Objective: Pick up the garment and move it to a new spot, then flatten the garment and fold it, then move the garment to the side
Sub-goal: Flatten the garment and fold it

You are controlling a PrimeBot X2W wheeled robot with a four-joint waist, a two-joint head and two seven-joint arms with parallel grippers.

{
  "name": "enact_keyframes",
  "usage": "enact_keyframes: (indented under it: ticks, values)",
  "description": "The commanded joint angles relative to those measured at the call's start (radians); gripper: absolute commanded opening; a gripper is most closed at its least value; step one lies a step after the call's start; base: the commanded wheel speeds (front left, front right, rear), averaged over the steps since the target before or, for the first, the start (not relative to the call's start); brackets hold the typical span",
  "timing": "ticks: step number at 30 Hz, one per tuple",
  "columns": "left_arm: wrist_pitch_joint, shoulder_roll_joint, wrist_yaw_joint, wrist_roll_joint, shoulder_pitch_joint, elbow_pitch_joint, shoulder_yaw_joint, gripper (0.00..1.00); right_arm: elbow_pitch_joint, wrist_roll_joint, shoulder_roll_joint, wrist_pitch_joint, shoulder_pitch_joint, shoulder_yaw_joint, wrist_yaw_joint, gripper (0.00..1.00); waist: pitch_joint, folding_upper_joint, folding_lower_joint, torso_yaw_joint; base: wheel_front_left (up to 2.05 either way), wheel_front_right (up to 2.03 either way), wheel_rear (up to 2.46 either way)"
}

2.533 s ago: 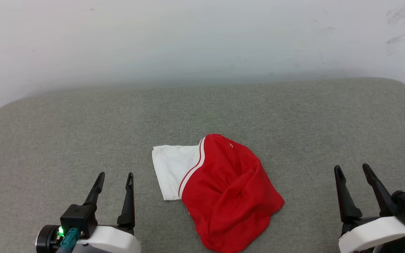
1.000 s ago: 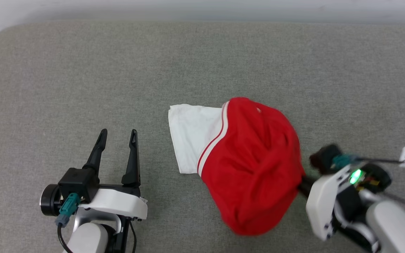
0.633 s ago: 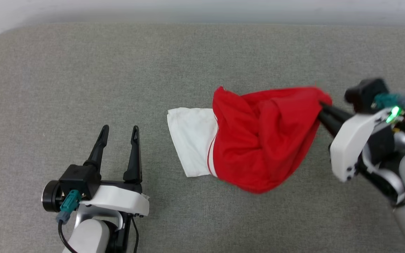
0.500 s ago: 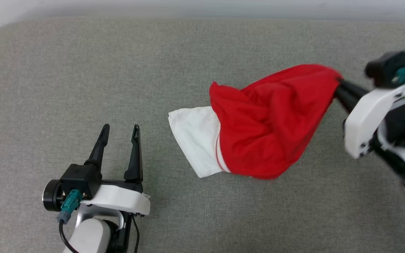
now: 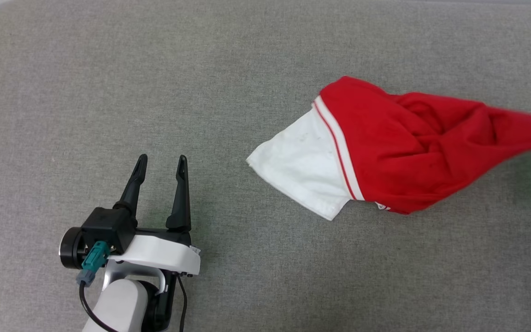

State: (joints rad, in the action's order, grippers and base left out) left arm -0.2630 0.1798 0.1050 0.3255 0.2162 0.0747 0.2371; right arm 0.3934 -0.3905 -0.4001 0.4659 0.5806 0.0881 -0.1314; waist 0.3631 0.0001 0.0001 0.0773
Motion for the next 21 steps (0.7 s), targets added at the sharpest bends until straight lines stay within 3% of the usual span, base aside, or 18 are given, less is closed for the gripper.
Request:
enact_keyframes:
  ticks: [1, 9, 11, 12, 21]
  values:
    - [-0.002, -0.006, -0.006, -0.008, 0.015, 0.007, -0.004, 1.00, 0.039, 0.011, 0.012, -0.018, -0.042, 0.041, 0.001, 0.00, -0.002, -0.0001, -0.0001, -0.003, 0.00, 0.00, 0.00]
    - [-0.002, -0.001, -0.014, -0.019, -0.001, 0.026, -0.015, 1.00, 0.147, 0.015, 0.081, -0.070, -0.164, 0.150, 0.002, 0.00, -0.034, -0.0001, -0.0001, -0.022, 0.00, 0.00, 0.00]
    - [-0.002, 0.002, -0.013, -0.020, -0.014, 0.032, -0.019, 1.00, 0.133, 0.006, 0.097, -0.109, -0.179, 0.157, 0.001, 0.45, -0.051, -0.0001, -0.0001, -0.032, 0.00, 0.00, 0.00]
    - [-0.002, 0.004, -0.012, -0.020, -0.020, 0.035, -0.020, 1.00, 0.120, 0.017, 0.098, -0.132, -0.187, 0.154, 0.001, 1.00, -0.062, -0.0001, -0.0001, -0.036, 0.00, 0.00, 0.00]
    - [0.005, 0.016, -0.007, -0.012, -0.068, 0.054, -0.016, 1.00, -0.031, 0.081, 0.159, -0.370, -0.278, 0.171, 0.001, 1.00, -0.164, -0.0001, -0.0001, -0.071, 0.00, 0.00, 0.00]
